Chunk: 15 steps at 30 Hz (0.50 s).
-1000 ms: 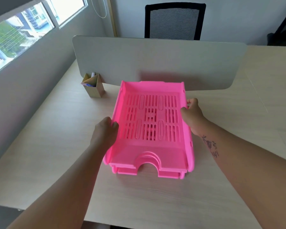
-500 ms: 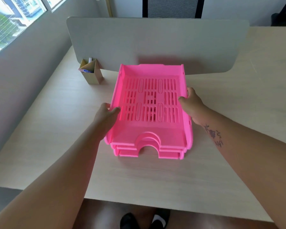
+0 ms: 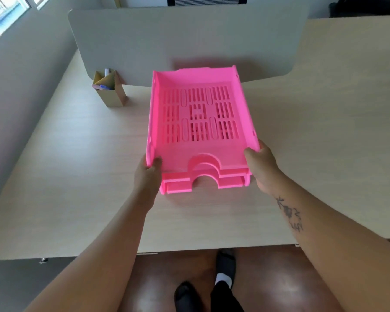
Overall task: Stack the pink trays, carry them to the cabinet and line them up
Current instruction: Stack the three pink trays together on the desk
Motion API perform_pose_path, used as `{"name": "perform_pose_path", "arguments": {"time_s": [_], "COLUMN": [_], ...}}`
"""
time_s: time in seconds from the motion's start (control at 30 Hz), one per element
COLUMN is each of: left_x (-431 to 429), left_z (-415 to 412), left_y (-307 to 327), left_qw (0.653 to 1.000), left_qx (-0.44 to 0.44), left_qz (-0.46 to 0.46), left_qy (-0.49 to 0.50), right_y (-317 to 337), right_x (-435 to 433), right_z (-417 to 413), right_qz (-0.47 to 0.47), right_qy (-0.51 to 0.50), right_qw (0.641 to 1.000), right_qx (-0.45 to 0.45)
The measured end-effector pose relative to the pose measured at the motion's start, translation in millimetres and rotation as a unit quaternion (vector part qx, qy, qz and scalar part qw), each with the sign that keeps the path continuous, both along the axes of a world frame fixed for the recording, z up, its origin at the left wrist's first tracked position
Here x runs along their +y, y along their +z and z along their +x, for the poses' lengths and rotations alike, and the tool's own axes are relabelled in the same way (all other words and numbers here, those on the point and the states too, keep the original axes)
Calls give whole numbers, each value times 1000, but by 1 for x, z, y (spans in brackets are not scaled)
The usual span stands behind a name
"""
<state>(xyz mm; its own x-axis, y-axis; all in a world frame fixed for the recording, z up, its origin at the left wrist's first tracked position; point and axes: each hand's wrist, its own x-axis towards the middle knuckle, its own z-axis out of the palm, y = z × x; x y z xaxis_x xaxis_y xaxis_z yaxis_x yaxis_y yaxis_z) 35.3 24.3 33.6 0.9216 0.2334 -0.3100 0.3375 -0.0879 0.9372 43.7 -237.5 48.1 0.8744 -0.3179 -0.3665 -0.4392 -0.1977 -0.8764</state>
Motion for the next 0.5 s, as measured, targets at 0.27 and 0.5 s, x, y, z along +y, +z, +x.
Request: {"name": "perform_pose_path", "arguments": {"time_s": [0.27, 0.5], "left_x": [8, 3], "left_z": [3, -8], "left_y": [-9, -19], "left_qw": [995, 993], "left_qx": [28, 20], "left_qz": [-63, -97], "left_qy": [-68, -66], "right_y": [-13, -15], "right_x": [7, 4], "right_z": [-5, -8], "right_qz": [25, 45], "right_qy": [-33, -40], "right_qw": [999, 998], "right_qx": [2, 3]}}
